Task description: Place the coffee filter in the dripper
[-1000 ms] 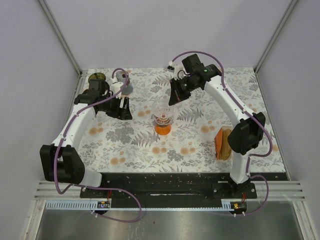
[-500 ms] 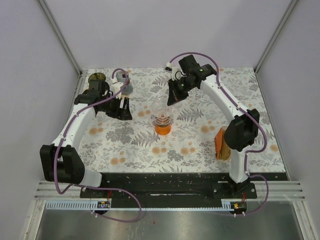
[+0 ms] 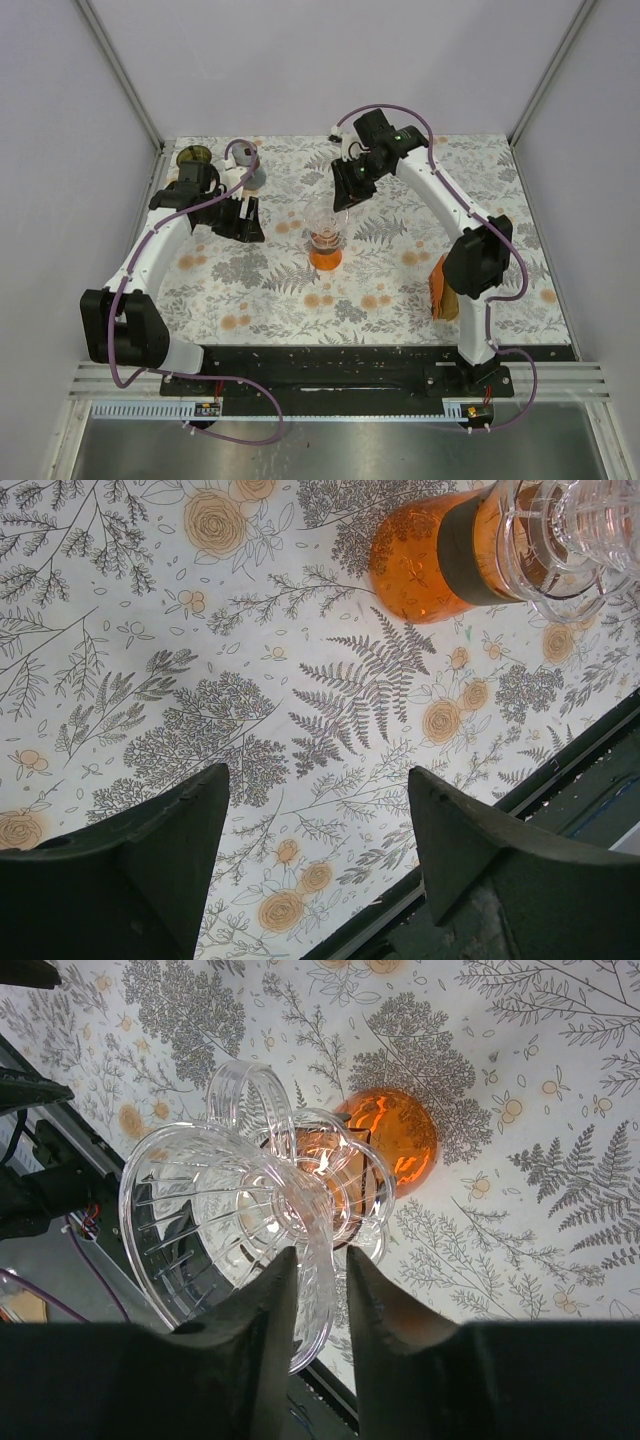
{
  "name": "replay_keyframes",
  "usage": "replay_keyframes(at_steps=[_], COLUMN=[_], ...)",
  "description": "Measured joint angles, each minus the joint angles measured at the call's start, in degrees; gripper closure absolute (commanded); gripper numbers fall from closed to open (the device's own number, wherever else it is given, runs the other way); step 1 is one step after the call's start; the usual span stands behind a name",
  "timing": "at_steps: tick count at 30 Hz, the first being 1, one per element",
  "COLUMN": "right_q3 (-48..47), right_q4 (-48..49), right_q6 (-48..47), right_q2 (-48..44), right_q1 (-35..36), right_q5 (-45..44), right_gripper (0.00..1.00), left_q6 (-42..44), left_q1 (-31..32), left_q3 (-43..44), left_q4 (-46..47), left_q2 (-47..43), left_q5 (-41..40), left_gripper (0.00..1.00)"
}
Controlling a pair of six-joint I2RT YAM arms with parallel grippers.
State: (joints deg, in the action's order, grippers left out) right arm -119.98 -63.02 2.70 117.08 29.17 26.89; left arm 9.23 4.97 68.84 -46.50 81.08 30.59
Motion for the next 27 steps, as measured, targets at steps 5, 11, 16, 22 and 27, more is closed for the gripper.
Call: replay_keyframes(at_steps=[5, 11, 16, 22, 27], right_q3=[-0.96, -3.8, -4.11, 11.32, 29.75], right_q4=[-0.11, -0.33, -2.6, 0.92, 1.01], right_q6=[0.04, 0.13, -0.83, 0.52, 6.14], right_q2=[0.0, -0.31, -5.79, -29.16, -44.98], right_q1=[0.02, 0.02, 0.02, -0.17, -2.38], right_q5=[-0.02, -1.92, -11.21, -25.86, -34.91], right_gripper=[0.4, 0.35, 0.28, 0.49, 0.58], left_q6=[0.0, 0.0, 0.2, 0.66, 1.11], left_q1=[0.0, 0.0, 0.0, 0.0, -0.07], left_q3=[0.0, 0.0, -0.04, -0.09, -0.59], left_q4=[0.04, 0.07, 0.07, 0.02, 0.11], left_q2=[0.0, 0.0, -0.17, -1.11, -1.79], left_q5=[0.0, 0.0, -0.04, -0.02, 0.09], left_gripper=[0.25, 0.25, 0.25, 0.25, 0.25])
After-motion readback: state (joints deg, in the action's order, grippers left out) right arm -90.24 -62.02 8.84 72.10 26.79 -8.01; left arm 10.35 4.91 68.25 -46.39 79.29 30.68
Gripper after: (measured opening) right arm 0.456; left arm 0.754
